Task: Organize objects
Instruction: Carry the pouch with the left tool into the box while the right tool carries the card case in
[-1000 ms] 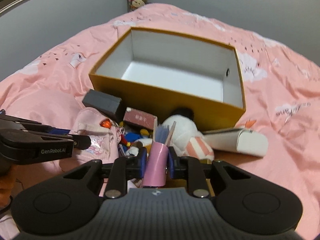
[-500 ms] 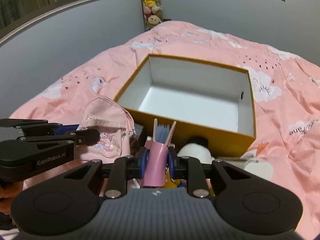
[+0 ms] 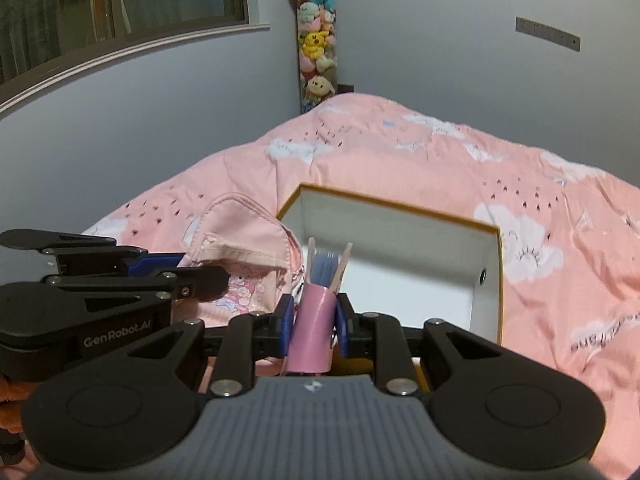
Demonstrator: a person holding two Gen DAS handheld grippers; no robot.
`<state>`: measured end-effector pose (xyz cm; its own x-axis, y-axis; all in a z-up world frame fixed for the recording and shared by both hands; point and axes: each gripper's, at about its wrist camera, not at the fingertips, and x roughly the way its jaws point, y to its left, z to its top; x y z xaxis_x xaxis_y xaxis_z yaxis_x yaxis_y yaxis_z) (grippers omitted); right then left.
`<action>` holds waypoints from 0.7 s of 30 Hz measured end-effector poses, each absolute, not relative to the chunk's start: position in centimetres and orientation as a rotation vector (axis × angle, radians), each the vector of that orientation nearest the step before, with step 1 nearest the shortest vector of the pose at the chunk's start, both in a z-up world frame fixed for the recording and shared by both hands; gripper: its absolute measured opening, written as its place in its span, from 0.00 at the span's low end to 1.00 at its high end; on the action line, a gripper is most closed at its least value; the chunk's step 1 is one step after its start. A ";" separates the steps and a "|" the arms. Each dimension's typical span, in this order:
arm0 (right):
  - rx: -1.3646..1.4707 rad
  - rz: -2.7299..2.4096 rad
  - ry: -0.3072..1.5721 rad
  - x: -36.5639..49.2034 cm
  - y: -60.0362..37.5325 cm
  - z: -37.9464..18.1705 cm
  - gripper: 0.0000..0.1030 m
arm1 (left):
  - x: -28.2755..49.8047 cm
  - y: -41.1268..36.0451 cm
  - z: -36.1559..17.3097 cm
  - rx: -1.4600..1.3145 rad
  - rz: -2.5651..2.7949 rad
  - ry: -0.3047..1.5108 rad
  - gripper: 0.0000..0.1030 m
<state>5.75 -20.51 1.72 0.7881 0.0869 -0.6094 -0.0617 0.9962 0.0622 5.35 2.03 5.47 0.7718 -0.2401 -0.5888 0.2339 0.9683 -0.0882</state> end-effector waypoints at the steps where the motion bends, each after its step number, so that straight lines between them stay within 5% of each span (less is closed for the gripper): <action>1: 0.043 0.077 0.652 6.3 -20.8 1.9 0.22 | 6.0 2.1 5.5 -0.006 -0.260 0.638 0.16; 21: 0.333 0.024 0.835 18.5 -26.7 -6.1 0.22 | 17.1 1.7 -2.7 0.136 -0.347 0.918 0.16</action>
